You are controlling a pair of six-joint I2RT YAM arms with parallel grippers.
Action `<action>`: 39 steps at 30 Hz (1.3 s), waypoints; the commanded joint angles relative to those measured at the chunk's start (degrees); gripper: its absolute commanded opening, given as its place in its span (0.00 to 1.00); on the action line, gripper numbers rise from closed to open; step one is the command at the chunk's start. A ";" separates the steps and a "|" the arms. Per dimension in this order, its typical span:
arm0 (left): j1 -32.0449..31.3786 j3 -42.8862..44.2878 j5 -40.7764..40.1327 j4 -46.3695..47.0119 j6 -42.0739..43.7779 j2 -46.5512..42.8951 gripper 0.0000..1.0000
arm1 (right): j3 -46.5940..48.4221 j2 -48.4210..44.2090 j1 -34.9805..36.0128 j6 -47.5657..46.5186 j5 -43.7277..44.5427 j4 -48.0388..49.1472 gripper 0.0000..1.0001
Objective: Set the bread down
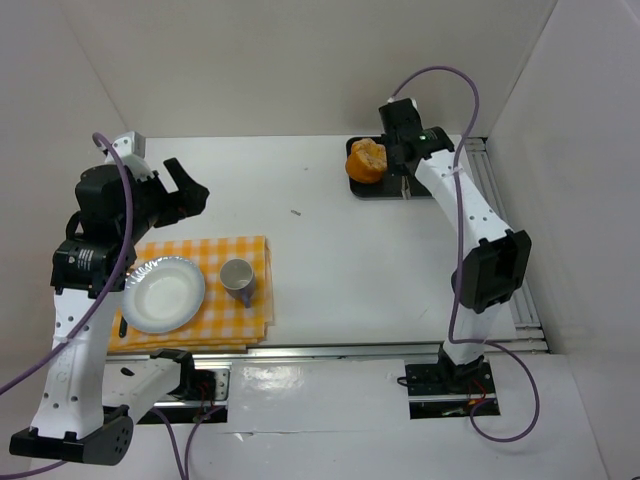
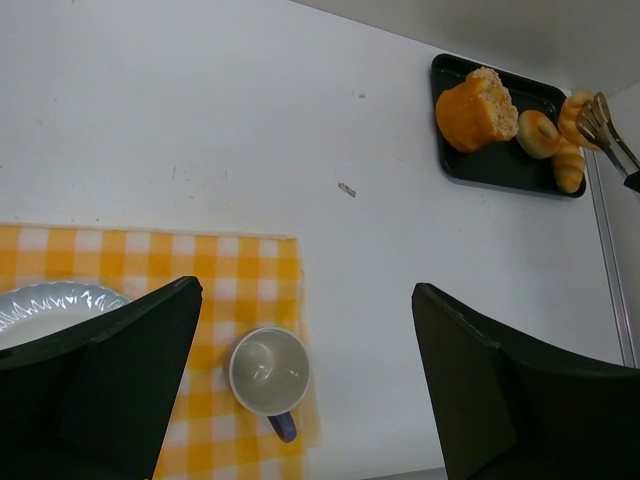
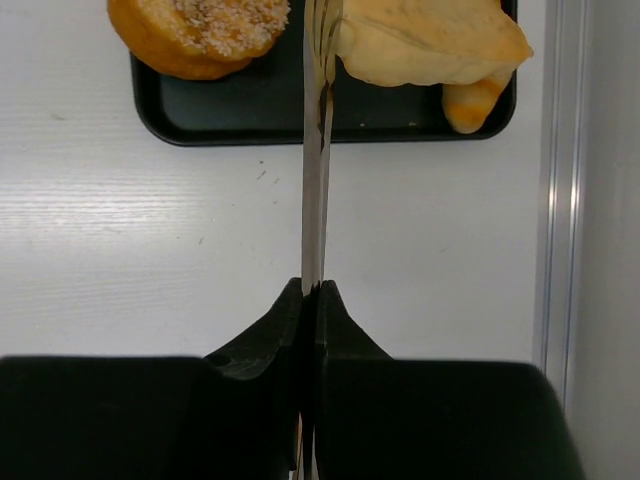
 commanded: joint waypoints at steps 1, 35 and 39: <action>0.36 1.52 -1.45 1.17 0.90 -0.95 1.00 | 4.29 -4.16 1.10 -0.40 -4.30 0.83 0.00; 0.36 26.41 -3.30 -4.72 -2.53 7.75 1.00 | 21.79 19.21 47.42 4.79 -42.19 18.14 0.00; 0.36 24.31 -2.78 -4.11 -2.53 7.22 1.00 | 18.72 20.80 48.56 5.32 -42.81 18.67 0.00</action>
